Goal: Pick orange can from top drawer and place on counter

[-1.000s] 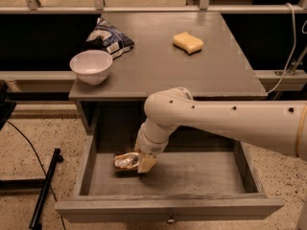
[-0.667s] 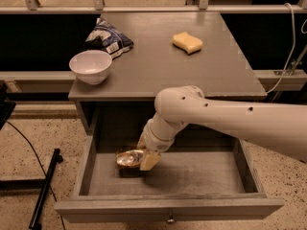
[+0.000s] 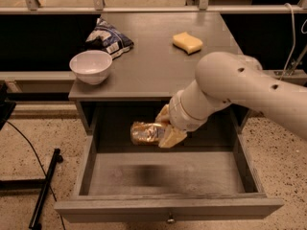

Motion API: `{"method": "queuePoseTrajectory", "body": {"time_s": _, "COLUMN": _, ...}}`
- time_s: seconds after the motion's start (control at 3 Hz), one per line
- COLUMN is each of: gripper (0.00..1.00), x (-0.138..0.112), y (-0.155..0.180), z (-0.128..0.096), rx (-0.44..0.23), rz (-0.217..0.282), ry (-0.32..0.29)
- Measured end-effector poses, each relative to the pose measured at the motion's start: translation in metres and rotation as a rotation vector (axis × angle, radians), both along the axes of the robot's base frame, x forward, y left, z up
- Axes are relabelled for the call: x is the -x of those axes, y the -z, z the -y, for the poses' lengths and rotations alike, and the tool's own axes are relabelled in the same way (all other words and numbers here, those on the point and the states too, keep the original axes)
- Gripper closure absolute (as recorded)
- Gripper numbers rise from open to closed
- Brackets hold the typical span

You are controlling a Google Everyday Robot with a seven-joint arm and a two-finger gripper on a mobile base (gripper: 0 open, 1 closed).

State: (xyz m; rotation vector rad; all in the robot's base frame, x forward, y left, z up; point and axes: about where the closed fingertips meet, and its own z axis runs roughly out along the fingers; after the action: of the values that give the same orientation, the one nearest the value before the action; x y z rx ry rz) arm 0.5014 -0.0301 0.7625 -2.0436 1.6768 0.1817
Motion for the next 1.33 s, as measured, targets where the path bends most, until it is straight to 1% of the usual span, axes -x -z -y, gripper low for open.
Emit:
{"method": "queuePoseTrajectory", "body": {"time_s": 0.33, "gripper": 1.00, "x": -0.001, "y": -0.058, "z": 0.035, "rx": 0.010, "rz": 0.082, "ry": 0.018}}
{"method": "queuePoseTrajectory", "body": {"time_s": 0.67, "gripper": 1.00, "x": -0.010, "y": -0.102, "z": 0.067, "rx": 0.000, "rz": 0.131, "ry": 0.020}}
{"method": "queuePoseTrajectory", "body": {"time_s": 1.0, "gripper": 1.00, "x": -0.031, "y": -0.130, "z": 0.102, "rx": -0.016, "rz": 0.162, "ry": 0.068}}
{"method": "queuePoseTrajectory", "body": {"time_s": 1.33, "gripper": 1.00, "x": -0.058, "y": -0.138, "z": 0.127, "rx": -0.014, "rz": 0.170, "ry": 0.120}}
